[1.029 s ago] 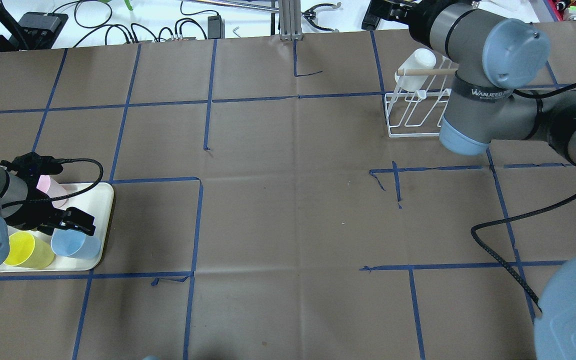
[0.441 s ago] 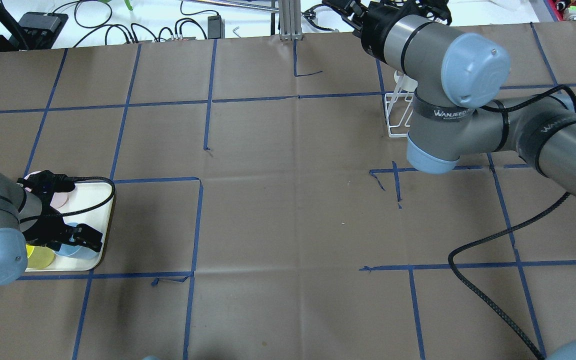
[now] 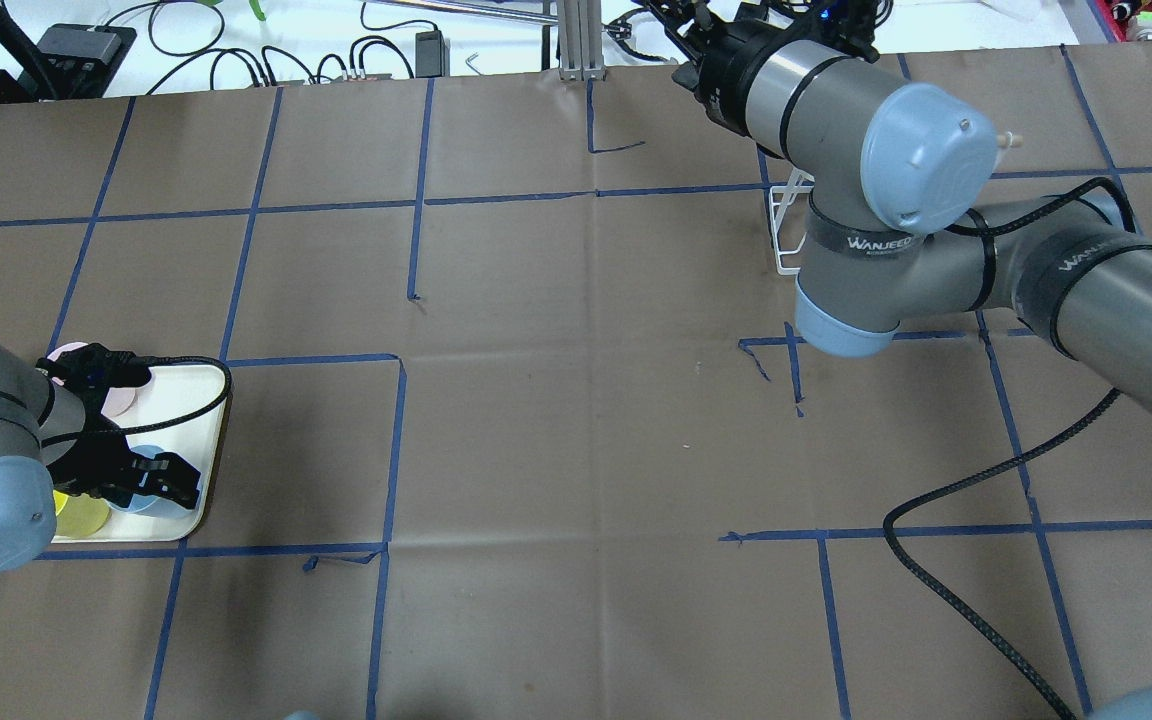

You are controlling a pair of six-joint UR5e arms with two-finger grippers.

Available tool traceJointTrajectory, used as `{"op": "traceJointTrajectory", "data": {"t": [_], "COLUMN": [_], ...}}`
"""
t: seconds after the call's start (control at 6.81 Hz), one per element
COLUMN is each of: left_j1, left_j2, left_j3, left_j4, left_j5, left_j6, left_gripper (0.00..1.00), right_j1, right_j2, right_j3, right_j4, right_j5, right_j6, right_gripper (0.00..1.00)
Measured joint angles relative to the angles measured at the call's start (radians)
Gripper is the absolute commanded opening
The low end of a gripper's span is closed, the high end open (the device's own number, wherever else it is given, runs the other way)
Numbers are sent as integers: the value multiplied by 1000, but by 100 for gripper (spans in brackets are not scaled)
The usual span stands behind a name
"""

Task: Transfer IKEA cup to right arm and place on rack

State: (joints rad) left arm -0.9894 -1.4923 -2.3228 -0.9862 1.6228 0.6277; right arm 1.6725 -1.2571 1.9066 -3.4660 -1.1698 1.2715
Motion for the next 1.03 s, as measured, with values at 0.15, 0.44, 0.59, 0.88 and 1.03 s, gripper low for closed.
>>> {"op": "traceJointTrajectory", "data": {"t": [0.15,0.44,0.59,0.88,1.03], "left_j1": [0,0,-2,-15,-19], "left_j2": [0,7,16,35,39], "left_j3": [0,15,39,160,272], "left_j4": [-3,-5,-8,-107,-240], "left_j5": [0,-4,-9,-25,-47], "left_j6": [-1,0,-3,-17,-31], "left_gripper": [0,0,0,0,0], "right_j1": [0,1,1,1,1], "right_j2": [4,6,6,5,4], "right_j3": [13,20,21,22,22], "right_j4": [-21,-34,-36,-36,-33], "right_j5": [7,9,9,9,8], "right_j6": [43,64,67,69,68], "right_gripper": [100,100,100,100,100]}}
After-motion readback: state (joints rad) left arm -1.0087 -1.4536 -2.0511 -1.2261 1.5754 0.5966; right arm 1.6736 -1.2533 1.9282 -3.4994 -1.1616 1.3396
